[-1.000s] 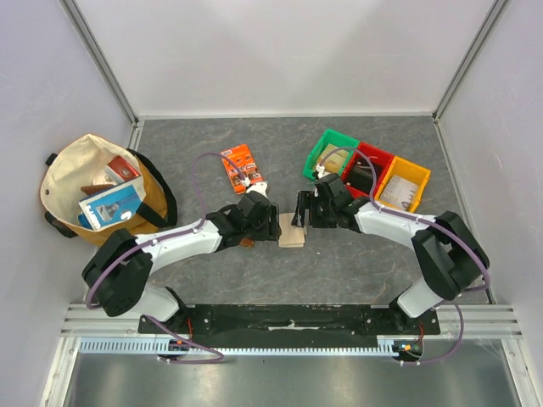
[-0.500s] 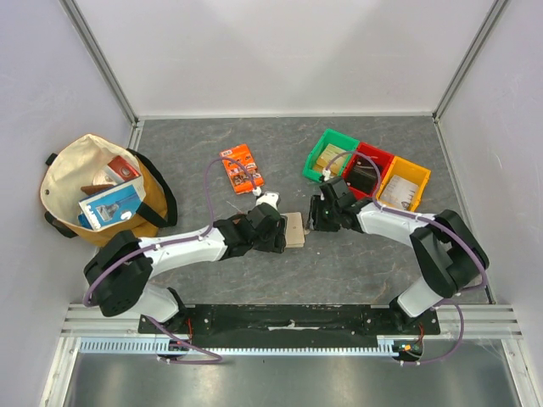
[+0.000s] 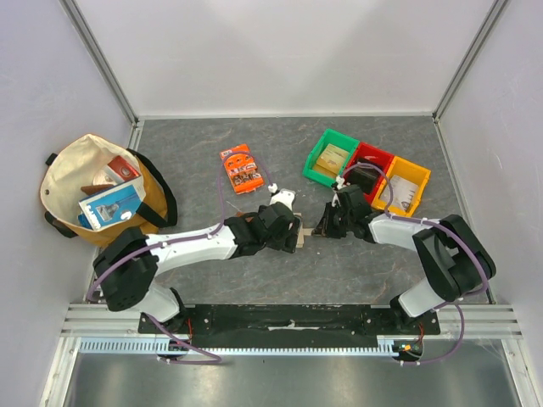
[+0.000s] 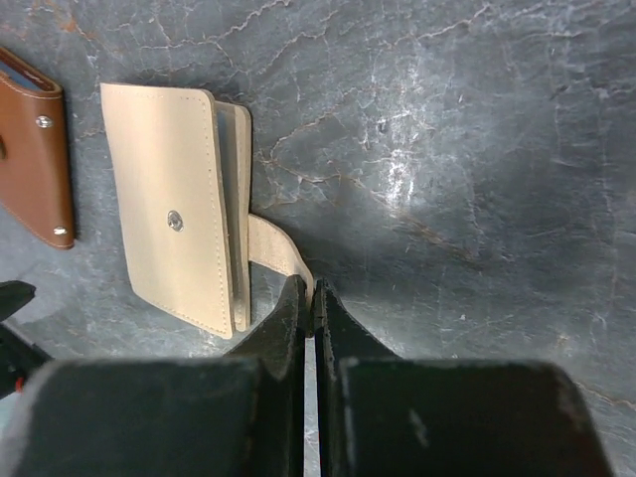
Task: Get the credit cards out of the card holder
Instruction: Open the card holder at the center of the board.
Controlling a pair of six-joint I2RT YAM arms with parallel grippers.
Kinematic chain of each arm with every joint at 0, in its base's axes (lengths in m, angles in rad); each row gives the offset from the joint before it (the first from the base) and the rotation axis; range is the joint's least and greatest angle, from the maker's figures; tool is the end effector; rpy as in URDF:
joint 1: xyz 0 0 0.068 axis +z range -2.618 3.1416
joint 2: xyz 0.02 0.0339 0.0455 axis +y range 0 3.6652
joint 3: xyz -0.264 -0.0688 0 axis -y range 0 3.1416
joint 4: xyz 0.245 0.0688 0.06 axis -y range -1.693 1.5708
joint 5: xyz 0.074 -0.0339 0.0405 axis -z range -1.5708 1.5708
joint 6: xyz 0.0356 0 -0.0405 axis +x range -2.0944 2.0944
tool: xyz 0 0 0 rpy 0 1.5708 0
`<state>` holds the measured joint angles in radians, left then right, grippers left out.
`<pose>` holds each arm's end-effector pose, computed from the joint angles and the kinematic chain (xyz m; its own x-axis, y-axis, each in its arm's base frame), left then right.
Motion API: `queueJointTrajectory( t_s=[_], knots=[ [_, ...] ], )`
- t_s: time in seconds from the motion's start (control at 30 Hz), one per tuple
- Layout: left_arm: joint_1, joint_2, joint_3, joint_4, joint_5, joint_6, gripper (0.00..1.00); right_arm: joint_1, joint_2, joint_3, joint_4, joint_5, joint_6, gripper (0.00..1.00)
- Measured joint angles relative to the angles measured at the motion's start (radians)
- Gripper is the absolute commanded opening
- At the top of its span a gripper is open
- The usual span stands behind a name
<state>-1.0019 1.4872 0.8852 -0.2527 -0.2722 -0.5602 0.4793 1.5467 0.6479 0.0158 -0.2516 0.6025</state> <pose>0.1723 -0.2518 0.2056 -0.7249 0.1837 -0.6639 0.3910 0.9032 -0.1770 0.2461 0.1379 0.1392 -0.8975 0.1521 -0.4140 -0.0950 0.8499 0.5182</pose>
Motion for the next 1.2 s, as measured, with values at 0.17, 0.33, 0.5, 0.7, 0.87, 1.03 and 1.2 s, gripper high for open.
queueJointTrajectory(
  t_s=[0.17,0.33,0.5,0.7,0.87,1.03,1.2],
  knots=[
    [-0.034,0.076,0.082,-0.027,-0.053,0.023,0.91,-0.046,-0.001,-0.069,0.115,-0.099,0.043,0.0],
    [-0.071,0.187,0.18,-0.076,-0.138,0.031,0.92,-0.076,-0.001,-0.12,0.193,-0.173,0.08,0.0],
    [-0.094,0.327,0.294,-0.159,-0.211,0.031,0.93,-0.084,0.0,-0.14,0.22,-0.204,0.095,0.0],
    [-0.114,0.425,0.37,-0.254,-0.282,0.031,0.89,-0.089,0.002,-0.146,0.228,-0.219,0.097,0.0],
    [-0.126,0.442,0.4,-0.309,-0.335,0.031,0.83,-0.091,0.002,-0.148,0.23,-0.225,0.094,0.0],
    [-0.126,0.431,0.401,-0.334,-0.356,0.031,0.81,-0.091,0.002,-0.148,0.229,-0.23,0.082,0.0],
    [-0.116,0.386,0.401,-0.352,-0.359,0.031,0.76,-0.091,0.002,-0.148,0.227,-0.234,0.067,0.0]
  ],
)
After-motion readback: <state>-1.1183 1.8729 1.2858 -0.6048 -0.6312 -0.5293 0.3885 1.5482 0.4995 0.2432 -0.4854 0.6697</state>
